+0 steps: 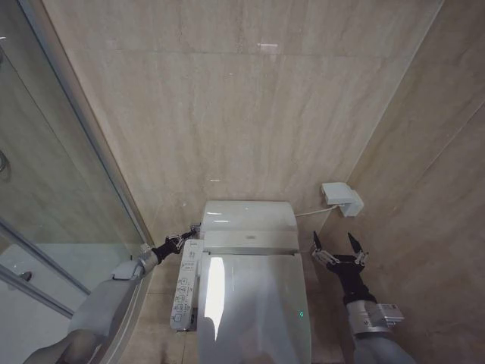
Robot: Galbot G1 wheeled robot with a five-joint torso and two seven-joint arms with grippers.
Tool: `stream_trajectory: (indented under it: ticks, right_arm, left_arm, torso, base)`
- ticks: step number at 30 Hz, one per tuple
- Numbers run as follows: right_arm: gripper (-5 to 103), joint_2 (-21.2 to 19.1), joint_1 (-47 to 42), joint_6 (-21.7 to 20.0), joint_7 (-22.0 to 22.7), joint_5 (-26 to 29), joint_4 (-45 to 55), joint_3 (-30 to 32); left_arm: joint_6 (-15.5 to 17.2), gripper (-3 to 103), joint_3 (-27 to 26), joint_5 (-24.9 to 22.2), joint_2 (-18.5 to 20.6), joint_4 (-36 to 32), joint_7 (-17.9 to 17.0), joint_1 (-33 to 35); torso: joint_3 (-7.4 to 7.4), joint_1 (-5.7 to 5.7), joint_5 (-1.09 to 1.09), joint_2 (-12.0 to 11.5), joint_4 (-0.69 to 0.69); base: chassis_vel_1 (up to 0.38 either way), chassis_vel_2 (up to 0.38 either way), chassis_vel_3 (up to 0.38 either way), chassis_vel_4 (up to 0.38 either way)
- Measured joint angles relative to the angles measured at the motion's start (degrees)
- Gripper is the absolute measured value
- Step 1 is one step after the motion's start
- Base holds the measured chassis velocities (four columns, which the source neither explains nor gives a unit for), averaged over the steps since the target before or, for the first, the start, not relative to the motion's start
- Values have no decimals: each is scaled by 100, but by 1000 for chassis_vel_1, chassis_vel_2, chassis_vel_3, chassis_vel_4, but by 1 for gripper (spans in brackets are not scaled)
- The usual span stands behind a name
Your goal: Open the toilet lid, clean the toilet bowl with a toilet brush, close the toilet lid, and flush.
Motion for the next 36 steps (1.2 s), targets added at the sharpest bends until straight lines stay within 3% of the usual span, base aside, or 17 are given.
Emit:
stream_trajectory:
  ticks: [22, 25, 29, 35, 36]
  right_arm:
    - [100, 0, 0, 0, 0, 0, 0, 0]
    - [100, 0, 0, 0, 0, 0, 0, 0]
    - [100, 0, 0, 0, 0, 0, 0, 0]
    - [100, 0, 0, 0, 0, 0, 0, 0]
    - [100, 0, 0, 0, 0, 0, 0, 0]
  left_arm:
    - [-115, 0, -1202, 197, 196, -496, -221, 889]
    - [-130, 0, -1397, 183, 173, -584, -462, 964]
    - [-60, 0, -1599, 75, 188, -929, -1504, 1089]
    - [160, 0, -1696, -55, 269, -1363, -2014, 1210]
    - [276, 0, -1740, -70, 288, -1618, -2261, 1282]
  torso:
    - [1, -1, 1, 0, 5]
    - [1, -1, 1, 0, 5]
    - [1, -1, 0, 0, 4]
    - [1, -1, 1, 0, 6]
    - [1, -1, 1, 0, 6]
  base:
    - [0, 0, 0, 0]
    - [0, 0, 0, 0]
    - [0, 0, 0, 0]
    - [0, 0, 0, 0]
    - [0, 0, 0, 0]
